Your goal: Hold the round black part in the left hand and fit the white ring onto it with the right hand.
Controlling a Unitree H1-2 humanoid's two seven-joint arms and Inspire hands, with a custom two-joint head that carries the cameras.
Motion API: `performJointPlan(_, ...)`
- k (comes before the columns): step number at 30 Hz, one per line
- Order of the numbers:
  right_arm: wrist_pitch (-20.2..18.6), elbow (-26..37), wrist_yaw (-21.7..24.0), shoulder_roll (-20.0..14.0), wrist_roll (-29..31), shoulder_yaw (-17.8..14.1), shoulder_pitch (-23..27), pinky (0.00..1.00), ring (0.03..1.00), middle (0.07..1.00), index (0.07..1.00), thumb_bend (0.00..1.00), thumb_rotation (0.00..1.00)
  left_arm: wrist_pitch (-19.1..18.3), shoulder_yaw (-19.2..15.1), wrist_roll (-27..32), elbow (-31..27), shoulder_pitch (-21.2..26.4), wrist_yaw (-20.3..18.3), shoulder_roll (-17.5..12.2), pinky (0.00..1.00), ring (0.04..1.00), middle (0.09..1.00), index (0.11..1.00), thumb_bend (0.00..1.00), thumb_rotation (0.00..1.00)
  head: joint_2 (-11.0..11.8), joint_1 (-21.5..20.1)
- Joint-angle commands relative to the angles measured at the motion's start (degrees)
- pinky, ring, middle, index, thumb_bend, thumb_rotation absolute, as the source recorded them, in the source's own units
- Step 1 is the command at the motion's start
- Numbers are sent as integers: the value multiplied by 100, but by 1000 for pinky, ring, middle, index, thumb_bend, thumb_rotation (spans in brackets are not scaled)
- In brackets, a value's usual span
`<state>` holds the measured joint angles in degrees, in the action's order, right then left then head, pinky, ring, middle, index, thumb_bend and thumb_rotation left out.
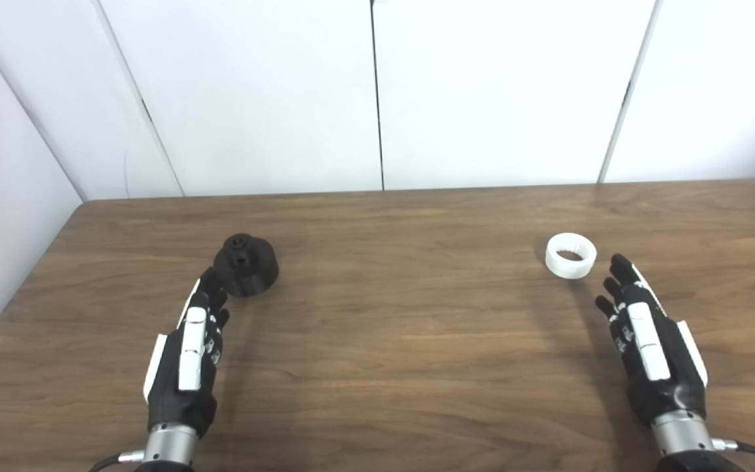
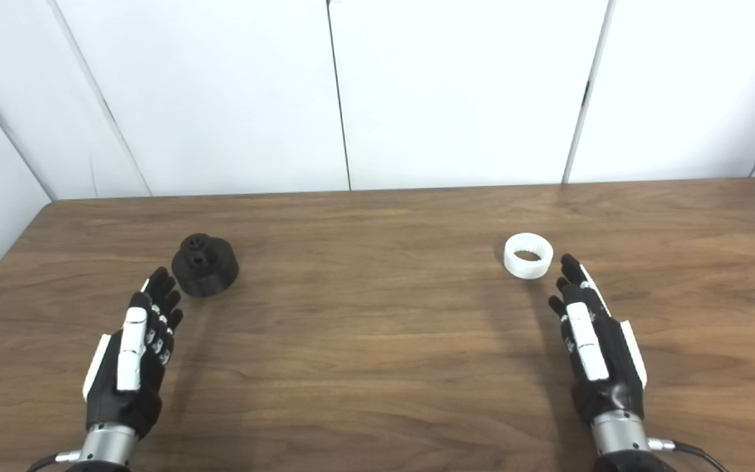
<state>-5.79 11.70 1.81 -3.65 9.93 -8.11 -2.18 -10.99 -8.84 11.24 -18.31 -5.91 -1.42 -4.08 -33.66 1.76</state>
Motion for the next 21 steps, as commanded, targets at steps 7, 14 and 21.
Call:
performJointPlan(7,143,171,66,-122,39,16,88,950,980,973,930,588,778,137,15,15,-106,219,32,7,1000,1000,1000,976,475,953,-15,5)
performJointPlan(14,136,145,61,-126,65,36,126,938,972,965,922,590,762,136,9,16,-76,251,12,-2,1000,1000,1000,977,457,948,-15,5)
performJointPlan(21,133,103,58,-167,45,44,146,934,971,965,921,616,770,-301,100,-433,-318,294,93,-221,1000,1000,1000,991,425,791,2,102)
